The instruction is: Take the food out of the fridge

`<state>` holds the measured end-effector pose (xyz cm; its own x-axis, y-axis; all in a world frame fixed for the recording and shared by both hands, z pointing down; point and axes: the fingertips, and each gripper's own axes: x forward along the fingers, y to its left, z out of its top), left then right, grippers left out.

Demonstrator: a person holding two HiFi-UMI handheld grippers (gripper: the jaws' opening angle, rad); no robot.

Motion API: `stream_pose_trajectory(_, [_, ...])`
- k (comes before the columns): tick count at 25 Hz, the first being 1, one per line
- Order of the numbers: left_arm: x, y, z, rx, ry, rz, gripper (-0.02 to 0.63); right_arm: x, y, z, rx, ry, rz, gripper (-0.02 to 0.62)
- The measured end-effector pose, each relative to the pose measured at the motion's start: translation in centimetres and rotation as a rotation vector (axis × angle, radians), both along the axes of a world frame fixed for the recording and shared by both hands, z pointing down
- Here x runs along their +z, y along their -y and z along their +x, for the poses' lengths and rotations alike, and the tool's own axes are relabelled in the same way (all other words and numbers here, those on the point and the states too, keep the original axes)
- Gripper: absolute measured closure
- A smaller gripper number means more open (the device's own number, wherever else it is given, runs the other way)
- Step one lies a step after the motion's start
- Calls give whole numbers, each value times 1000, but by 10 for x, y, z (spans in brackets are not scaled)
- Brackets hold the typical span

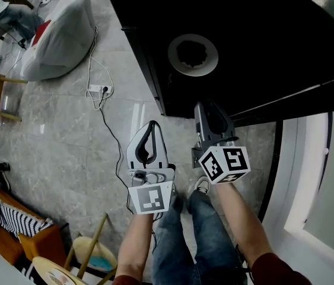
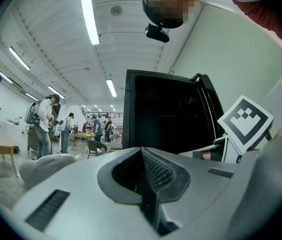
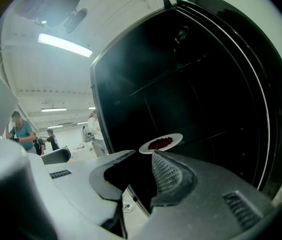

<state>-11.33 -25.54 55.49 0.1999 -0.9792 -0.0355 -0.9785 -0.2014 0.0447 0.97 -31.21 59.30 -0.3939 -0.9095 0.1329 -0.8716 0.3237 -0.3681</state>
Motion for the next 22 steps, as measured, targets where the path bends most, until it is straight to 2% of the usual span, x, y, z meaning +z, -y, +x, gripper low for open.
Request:
stream_pose_trajectory(4, [2,1,2,4,3,-3,594,7,4,0,7,62,-38,508])
stream_pose_trajectory(11, [3,5,1,3,11,-1,594,16,17,4,44,259,-128,508])
stream_pose_trajectory(22, [3,9,5,3,18,-1,594,26,30,12,80,492,-217,508])
